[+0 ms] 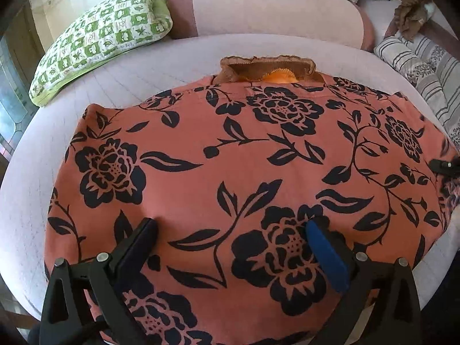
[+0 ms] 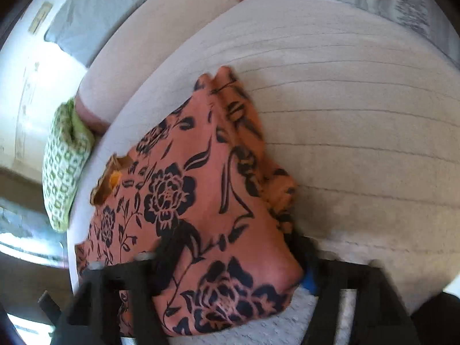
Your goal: Fold small clothes
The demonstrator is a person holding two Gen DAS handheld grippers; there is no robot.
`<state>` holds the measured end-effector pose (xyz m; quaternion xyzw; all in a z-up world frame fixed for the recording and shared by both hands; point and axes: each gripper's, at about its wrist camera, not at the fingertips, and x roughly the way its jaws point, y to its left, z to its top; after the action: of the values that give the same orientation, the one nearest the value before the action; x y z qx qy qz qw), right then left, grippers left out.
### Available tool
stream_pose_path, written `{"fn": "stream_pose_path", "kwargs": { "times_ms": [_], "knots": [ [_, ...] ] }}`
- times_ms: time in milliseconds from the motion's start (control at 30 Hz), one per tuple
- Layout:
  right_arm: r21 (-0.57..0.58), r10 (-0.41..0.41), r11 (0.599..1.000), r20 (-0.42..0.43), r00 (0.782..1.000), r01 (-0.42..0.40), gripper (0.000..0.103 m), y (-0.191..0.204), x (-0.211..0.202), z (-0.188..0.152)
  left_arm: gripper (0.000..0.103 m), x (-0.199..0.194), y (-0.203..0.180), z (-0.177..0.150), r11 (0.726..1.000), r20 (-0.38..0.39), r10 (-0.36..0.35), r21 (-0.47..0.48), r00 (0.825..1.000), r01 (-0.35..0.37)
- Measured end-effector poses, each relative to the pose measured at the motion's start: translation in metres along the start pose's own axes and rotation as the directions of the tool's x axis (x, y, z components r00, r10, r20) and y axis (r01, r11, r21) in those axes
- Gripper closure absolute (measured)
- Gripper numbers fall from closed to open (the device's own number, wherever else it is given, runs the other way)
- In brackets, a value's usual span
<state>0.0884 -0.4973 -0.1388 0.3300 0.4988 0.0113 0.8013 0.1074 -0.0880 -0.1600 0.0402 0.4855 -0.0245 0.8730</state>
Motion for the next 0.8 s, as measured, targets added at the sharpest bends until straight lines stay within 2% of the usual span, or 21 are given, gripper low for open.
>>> {"fn": "stream_pose_path", "kwargs": {
  "times_ms": [67,133,200,267,333,400,467,500,533,567,600,633,700,733,800],
  "knots": [
    [0.007,0.028,1.0,-0.003,1.0,-0.028,0.08,0.01,-0.002,0.003,0.001,-0.008,0.002,-0.004,0.999,0.004,-0.031,-0.023,1.0,0.031],
    [-0.096,0.048,0.994,0.057,0.997,-0.042,0.08,0.045,-0.023,0.003,0.004,-0.022,0.016,-0.008,0.996,0.04,-0.057,-0.073,0.998,0.06],
    [-0.215,0.083,0.975,0.102,0.991,-0.06,0.08,0.09,-0.045,-0.004,0.004,-0.044,0.036,-0.01,0.986,0.115,-0.056,-0.148,0.992,0.073],
    [-0.342,0.148,0.935,0.124,0.981,-0.098,0.08,0.14,-0.063,-0.019,0.004,-0.065,0.058,-0.014,0.971,0.182,-0.042,-0.223,0.982,0.083],
    [-0.465,0.203,0.876,0.111,0.973,-0.13,0.08,0.188,-0.069,-0.044,0.004,-0.083,0.083,-0.022,0.951,0.228,-0.016,-0.296,0.974,0.085],
    [-0.556,0.236,0.814,0.051,0.97,-0.169,0.079,0.225,-0.054,-0.077,0.004,-0.096,0.106,-0.034,0.929,0.257,0.023,-0.364,0.966,0.075],
    [-0.583,0.229,0.785,-0.044,0.972,-0.211,0.068,0.239,-0.022,-0.099,0.004,-0.097,0.125,-0.044,0.902,0.245,0.027,-0.424,0.969,0.082],
    [-0.599,0.194,0.769,-0.114,0.974,-0.223,0.04,0.244,0.006,-0.111,0.004,-0.094,0.132,-0.048,0.892,0.227,0.012,-0.442,0.974,0.092],
    [-0.602,0.161,0.758,-0.199,0.967,-0.25,0.028,0.245,0.033,-0.121,0.004,-0.091,0.136,-0.05,0.889,0.208,-0.003,-0.448,0.978,0.098],
    [-0.587,0.141,0.76,-0.267,0.953,-0.278,0.028,0.241,0.056,-0.128,0.004,-0.087,0.138,-0.052,0.887,0.187,-0.041,-0.446,0.982,0.121],
    [-0.589,0.166,0.757,-0.246,0.955,-0.283,0.028,0.237,0.059,-0.133,0.004,-0.086,0.139,-0.054,0.882,0.186,-0.076,-0.446,0.98,0.153],
    [-0.593,0.203,0.75,-0.216,0.955,-0.293,0.023,0.236,0.05,-0.134,0.004,-0.086,0.139,-0.056,0.872,0.198,-0.111,-0.451,0.974,0.191],
    [-0.535,0.271,0.767,-0.232,0.934,-0.355,0.016,0.229,0.034,-0.125,0.004,-0.083,0.135,-0.054,0.848,0.208,-0.179,-0.462,0.961,0.258],
    [-0.525,0.299,0.77,-0.208,0.931,-0.364,0.016,0.223,0.021,-0.119,0.004,-0.082,0.13,-0.052,0.83,0.211,-0.226,-0.469,0.951,0.302],
    [-0.528,0.293,0.788,-0.129,0.947,-0.315,0.014,0.209,0.003,-0.11,0.004,-0.076,0.117,-0.047,0.801,0.204,-0.306,-0.472,0.93,0.368]
  ]
}}
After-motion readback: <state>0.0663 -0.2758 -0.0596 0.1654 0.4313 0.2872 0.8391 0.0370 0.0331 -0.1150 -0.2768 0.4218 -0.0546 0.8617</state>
